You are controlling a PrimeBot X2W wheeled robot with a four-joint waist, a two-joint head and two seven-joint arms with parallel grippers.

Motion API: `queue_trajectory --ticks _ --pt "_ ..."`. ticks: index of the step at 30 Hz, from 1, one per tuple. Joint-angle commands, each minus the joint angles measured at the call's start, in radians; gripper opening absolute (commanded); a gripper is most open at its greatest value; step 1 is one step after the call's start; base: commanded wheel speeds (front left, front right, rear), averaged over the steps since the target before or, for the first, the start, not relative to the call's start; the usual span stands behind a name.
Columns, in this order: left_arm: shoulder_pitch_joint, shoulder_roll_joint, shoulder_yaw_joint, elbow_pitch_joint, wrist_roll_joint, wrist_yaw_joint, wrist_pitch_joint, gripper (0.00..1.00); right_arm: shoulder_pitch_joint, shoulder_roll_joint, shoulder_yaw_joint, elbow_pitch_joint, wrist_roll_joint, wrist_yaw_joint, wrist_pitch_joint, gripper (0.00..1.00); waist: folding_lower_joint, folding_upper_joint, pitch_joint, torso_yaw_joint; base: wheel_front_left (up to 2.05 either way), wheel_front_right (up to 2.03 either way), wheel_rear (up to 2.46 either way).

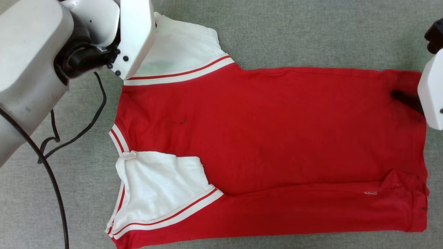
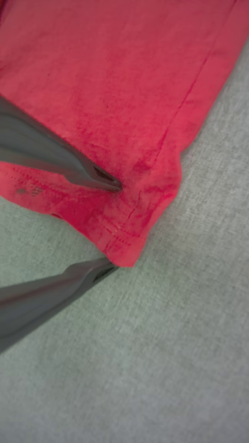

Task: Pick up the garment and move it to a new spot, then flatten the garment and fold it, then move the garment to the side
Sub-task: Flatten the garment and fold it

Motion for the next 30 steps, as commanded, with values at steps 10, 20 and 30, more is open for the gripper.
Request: queue_trajectory --ticks 10,20,30 --pt "0.077 0.039 -0.046 -0.04 -0.037 -0.001 -0.108 0.0 0.038 -0.019 0.088 0.041 0.05 0.0 -0.199 0.0 0.0001 0.0 -0.166 0.002 0.0 0.0 0.0" --pt "0.212 0.149 -0.074 -0.158 -0.05 0.013 -0.189 0.0 0.131 -0.079 0.149 -0.003 0.094 0.0 -0.347 0.0 0.0001 0.0 -0.302 0.004 0.0 0.0 0.0" --pt "0.436 0.261 -0.121 -0.342 -0.063 0.101 -0.254 0.0 0.292 -0.132 0.184 -0.037 0.134 0.0 -0.446 0.0 0.0001 0.0 -0.393 0.006 0.0 0.0 0.0"
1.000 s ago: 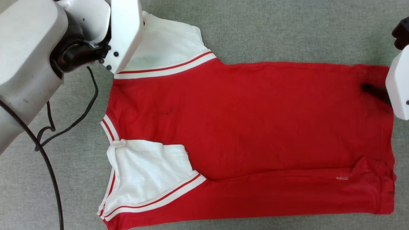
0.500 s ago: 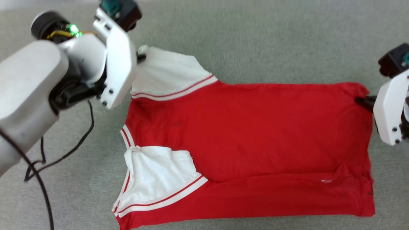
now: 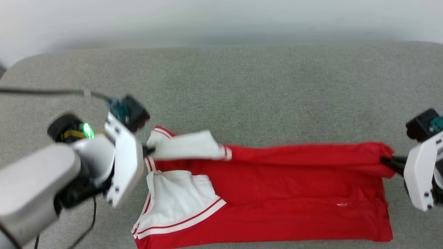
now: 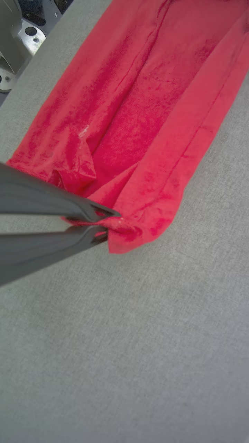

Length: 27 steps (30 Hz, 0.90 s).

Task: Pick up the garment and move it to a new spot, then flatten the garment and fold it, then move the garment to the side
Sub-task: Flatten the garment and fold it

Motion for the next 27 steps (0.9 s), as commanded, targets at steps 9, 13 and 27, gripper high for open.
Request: queue_trajectory --ticks 9,13,27 --pt "0.239 0.038 -0.03 -0.062 -0.032 0.08 -0.077 0.0 0.151 0.012 0.003 -0.004 0.011 0.0 -0.061 0.0 0.0001 0.0 0.004 -0.01 0.0 0.0 0.0" --pt "0.309 0.021 -0.036 -0.041 -0.04 0.091 -0.099 0.0 0.185 0.043 0.014 0.032 -0.006 0.0 -0.078 0.0 0.0001 0.0 0.021 -0.017 0.0 0.0 0.0" --pt "0.382 0.013 0.031 -0.011 0.01 0.164 -0.332 1.0 0.174 0.047 -0.042 0.015 -0.001 0.0 -0.219 1.0 0.0001 0.0 -0.026 -0.022 0.0 0.0 0.0"
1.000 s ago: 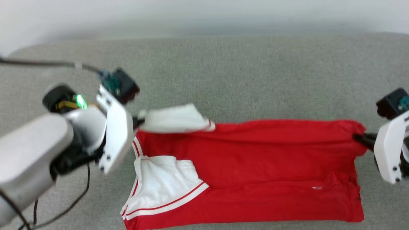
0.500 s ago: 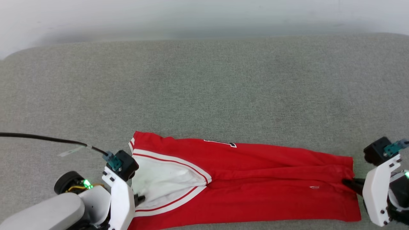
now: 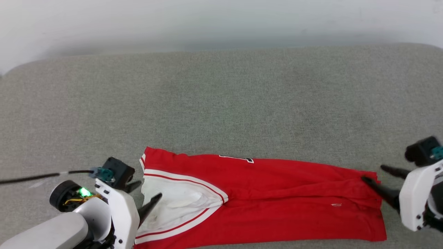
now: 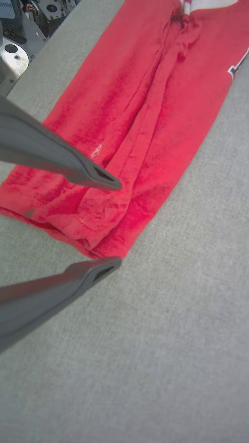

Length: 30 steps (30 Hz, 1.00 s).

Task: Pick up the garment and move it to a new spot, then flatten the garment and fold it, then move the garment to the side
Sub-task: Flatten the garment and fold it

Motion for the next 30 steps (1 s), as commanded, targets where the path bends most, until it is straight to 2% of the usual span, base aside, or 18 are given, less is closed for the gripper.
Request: queue_trajectory --ticks 1,6,11,17,23,30 --pt "0.017 0.0 0.019 -0.004 0.013 0.026 -0.043 1.0 0.003 -0.013 -0.024 -0.017 0.011 0.0 -0.019 1.0 0.0001 0.0 -0.015 0.004 0.0 0.0 0.0" --pt "0.059 -0.023 0.077 -0.005 0.052 0.14 -0.225 1.0 0.045 -0.042 -0.141 -0.047 0.047 0.0 -0.064 1.0 0.0001 0.0 -0.029 0.012 0.0 0.0 0.0" --pt "0.114 -0.07 0.134 0.032 0.093 0.256 -0.4 1.0 0.115 -0.022 -0.266 -0.004 0.124 0.0 -0.07 1.0 0.0001 0.0 -0.023 0.025 0.0 0.0 0.0" --pt "0.173 -0.142 0.254 0.068 0.179 0.338 -0.445 1.0 0.207 0.02 -0.343 0.077 0.215 0.0 -0.038 1.0 0.0001 0.0 -0.008 0.043 0.0 0.0 0.0" --pt "0.284 -0.243 0.466 0.05 0.352 0.364 -0.446 1.0 0.246 0.094 -0.354 0.125 0.278 0.0 0.005 1.0 0.0001 0.0 0.01 0.055 0.0 0.0 0.0" --pt "0.433 -0.384 0.673 0.033 0.53 0.327 -0.445 1.0 0.27 0.173 -0.304 0.159 0.305 0.0 0.047 1.0 0.0001 0.0 0.026 0.066 0.0 0.0 0.0"
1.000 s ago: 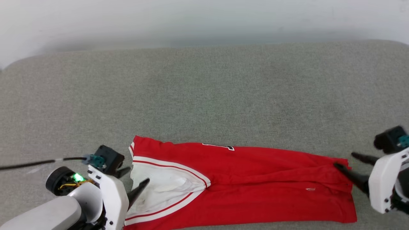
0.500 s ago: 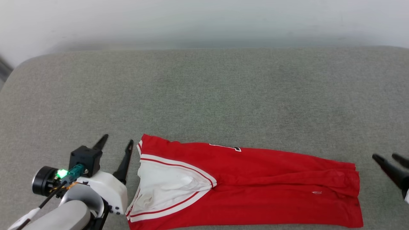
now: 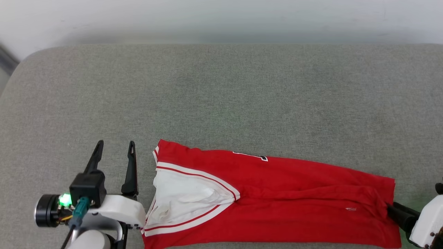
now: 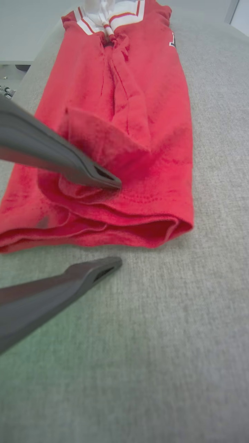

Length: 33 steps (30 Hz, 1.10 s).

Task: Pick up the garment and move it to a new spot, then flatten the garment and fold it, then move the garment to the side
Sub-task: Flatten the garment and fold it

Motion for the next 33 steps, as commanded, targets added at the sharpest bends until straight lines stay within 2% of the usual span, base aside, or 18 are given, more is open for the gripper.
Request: queue_trajectory --ticks 1,10,11,14,15,16,17,24,33 --pt "0.03 -0.032 0.038 -0.007 0.039 -0.01 -0.005 1.0 0.023 0.032 0.03 0.013 0.006 0.0 0.02 1.0 0.0 0.0 0.003 0.003 0.0 0.0 0.0" --pt "0.146 -0.21 0.224 -0.034 0.275 -0.063 -0.005 1.0 0.015 0.102 0.141 0.056 -0.006 0.0 0.078 1.0 0.0 0.0 0.014 0.006 0.0 0.0 0.0" --pt "0.146 -0.21 0.224 -0.034 0.275 -0.063 -0.005 1.0 0.015 0.102 0.141 0.056 -0.006 0.0 0.078 1.0 0.0 0.0 0.014 0.006 0.0 0.0 0.0" --pt "0.161 -0.265 0.275 -0.043 0.347 -0.085 -0.005 1.0 0.004 0.111 0.165 0.059 -0.009 0.002 0.087 1.0 0.0 0.0 0.014 0.008 0.0 0.0 0.0" --pt "0.171 -0.282 0.287 -0.039 0.367 -0.094 -0.005 1.0 0.0 0.111 0.169 0.06 -0.009 0.001 0.087 0.44 0.0 0.0 0.013 0.007 0.0 0.0 0.0" --pt "0.178 -0.298 0.298 -0.042 0.391 -0.099 -0.005 1.0 -0.006 0.11 0.173 0.061 -0.009 0.001 0.088 0.14 0.0 0.0 0.011 0.007 0.0 0.0 0.0" --pt "0.185 -0.31 0.307 -0.042 0.415 -0.105 -0.005 1.0 -0.012 0.106 0.175 0.061 -0.01 0.002 0.087 0.0 0.0 0.0 0.009 0.007 0.0 0.0 0.0" --pt "0.236 -0.372 0.345 -0.053 0.506 -0.126 -0.005 1.0 -0.06 0.041 0.153 0.04 -0.006 0.0 0.056 0.0 0.0 0.0 -0.021 -0.003 0.0 0.0 0.0" --pt "0.289 -0.39 0.369 -0.049 0.538 -0.143 -0.005 1.0 -0.07 -0.111 0.1 0.05 0.013 0.0 0.059 0.0 0.0 0.0 -0.065 -0.009 0.0 0.0 0.0"
